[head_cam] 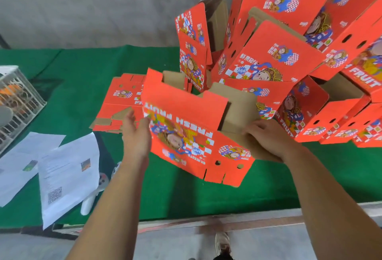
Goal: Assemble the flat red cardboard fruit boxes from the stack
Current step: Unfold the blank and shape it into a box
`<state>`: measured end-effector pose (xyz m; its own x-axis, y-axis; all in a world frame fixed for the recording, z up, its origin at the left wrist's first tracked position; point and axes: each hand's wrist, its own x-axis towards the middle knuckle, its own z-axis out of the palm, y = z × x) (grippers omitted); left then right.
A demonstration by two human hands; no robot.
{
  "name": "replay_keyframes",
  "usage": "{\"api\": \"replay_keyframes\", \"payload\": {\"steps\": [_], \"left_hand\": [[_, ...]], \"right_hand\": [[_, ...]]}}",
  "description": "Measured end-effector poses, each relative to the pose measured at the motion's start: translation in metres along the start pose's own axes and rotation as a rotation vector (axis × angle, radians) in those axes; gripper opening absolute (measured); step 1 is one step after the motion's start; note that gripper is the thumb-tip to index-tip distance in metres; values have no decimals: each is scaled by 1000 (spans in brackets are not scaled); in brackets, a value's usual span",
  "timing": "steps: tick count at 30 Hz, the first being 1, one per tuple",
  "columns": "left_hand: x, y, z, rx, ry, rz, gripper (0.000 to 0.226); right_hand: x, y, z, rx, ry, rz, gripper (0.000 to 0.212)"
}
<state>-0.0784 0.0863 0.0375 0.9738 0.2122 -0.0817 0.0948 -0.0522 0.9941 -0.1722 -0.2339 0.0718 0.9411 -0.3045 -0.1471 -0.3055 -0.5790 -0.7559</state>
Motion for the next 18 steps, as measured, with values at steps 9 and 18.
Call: {"api": "replay_keyframes", "payload": {"steps": [9, 18], "left_hand": [[30, -6, -40, -4, -88, 31, 77], [14, 0, -49, -85, -182, 95, 57]], "right_hand": [[12, -11, -32, -9, -232, 10, 26], [23, 22, -33, 1213, -287, 83, 61]]}}
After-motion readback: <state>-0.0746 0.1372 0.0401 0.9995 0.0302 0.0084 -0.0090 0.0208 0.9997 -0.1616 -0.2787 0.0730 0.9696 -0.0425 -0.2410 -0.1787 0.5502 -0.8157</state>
